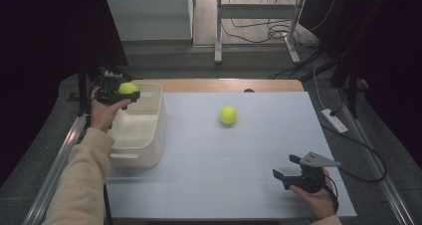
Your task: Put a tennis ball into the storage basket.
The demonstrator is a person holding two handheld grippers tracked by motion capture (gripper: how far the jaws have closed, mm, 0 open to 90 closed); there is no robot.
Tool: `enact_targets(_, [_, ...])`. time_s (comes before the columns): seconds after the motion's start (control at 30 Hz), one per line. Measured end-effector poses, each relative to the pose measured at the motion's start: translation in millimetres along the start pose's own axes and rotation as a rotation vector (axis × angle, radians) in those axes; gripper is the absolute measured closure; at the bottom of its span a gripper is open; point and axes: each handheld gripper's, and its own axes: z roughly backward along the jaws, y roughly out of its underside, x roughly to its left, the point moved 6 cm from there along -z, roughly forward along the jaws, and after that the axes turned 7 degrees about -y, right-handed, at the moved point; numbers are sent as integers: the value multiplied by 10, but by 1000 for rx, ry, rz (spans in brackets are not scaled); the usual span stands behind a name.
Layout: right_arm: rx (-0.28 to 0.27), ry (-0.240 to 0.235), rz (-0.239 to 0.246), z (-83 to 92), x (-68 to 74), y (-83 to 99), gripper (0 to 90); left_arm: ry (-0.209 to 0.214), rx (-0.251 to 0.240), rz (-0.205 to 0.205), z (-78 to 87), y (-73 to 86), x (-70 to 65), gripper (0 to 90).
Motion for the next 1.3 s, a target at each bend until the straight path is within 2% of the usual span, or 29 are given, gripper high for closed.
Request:
enact_targets(0.2, [1, -1, 3, -4, 3, 1, 120, 1, 48, -22, -39, 46, -18, 257])
enact_targets(0.47, [3, -1, 0, -11, -2, 4, 120, -2, 51, -26, -51, 50, -18, 256])
enact_targets(0.63, [4, -4, 2, -7, 4, 5, 120, -4, 35, -18, -23, 37, -14, 249])
enact_targets(0.73, [3, -4, 2, -7, 2, 5, 120, 21, 2, 6, 18, 1, -38, 191])
enact_targets(0.9, [6, -4, 3, -10, 4, 8, 120, 54, -10, 22, 80, -13, -73, 142])
enact_targets(1.1, [6, -4, 2, -7, 7, 8, 120, 91, -31, 22, 147, -19, -99, 131])
enact_targets(1.17, [7, -5, 2, -11, 7, 9, 120, 111, -55, 27, 204, -20, -129, 131])
enact_targets(1.3, [1, -6, -1, -3, 5, 4, 120, 137, -75, 11, 291, -7, -193, 135])
